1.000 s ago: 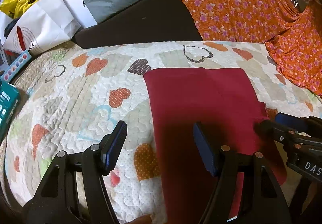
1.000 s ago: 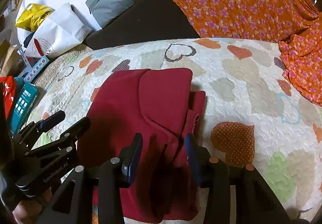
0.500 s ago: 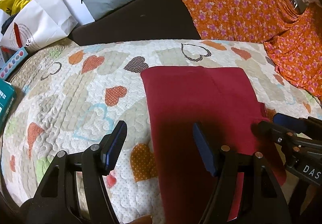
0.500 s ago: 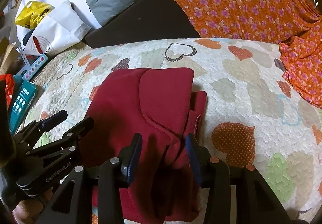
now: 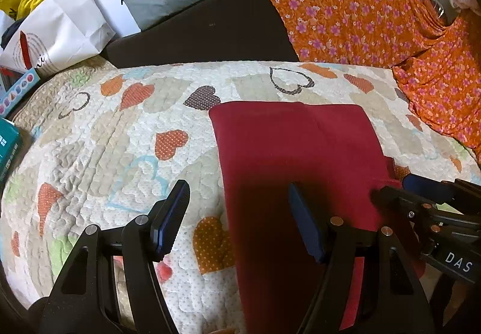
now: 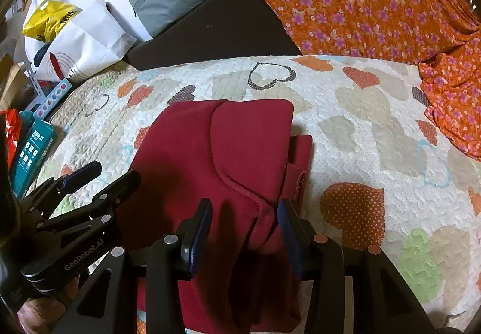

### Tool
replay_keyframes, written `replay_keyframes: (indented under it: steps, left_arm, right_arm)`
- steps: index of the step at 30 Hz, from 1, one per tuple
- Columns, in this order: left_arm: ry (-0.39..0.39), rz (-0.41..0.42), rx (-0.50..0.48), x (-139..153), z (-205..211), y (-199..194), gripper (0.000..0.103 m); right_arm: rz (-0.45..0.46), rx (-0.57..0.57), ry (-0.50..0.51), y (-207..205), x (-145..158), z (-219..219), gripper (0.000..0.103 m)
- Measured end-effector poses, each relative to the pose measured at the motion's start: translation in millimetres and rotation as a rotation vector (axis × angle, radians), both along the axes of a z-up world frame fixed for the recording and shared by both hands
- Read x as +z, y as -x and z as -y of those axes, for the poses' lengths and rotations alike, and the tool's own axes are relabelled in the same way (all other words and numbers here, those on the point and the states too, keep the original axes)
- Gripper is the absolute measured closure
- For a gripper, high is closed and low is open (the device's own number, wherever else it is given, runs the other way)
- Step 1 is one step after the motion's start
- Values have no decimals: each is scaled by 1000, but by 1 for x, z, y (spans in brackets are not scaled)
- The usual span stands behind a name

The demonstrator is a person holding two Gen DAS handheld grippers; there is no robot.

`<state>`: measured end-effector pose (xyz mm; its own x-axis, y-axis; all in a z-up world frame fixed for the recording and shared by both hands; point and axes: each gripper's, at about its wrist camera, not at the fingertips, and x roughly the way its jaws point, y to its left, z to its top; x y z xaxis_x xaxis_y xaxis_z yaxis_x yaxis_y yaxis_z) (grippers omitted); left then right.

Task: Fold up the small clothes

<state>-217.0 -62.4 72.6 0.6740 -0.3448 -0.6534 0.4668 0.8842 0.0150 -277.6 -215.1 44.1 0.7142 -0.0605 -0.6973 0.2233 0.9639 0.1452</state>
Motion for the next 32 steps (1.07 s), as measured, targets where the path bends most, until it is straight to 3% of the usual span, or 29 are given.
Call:
replay_keyframes:
  steps: [32]
  left_arm:
    - [24,29,37,5,-5,-4,35]
  right_arm:
    - [-14,-5,-31,-7,-8,-1,59]
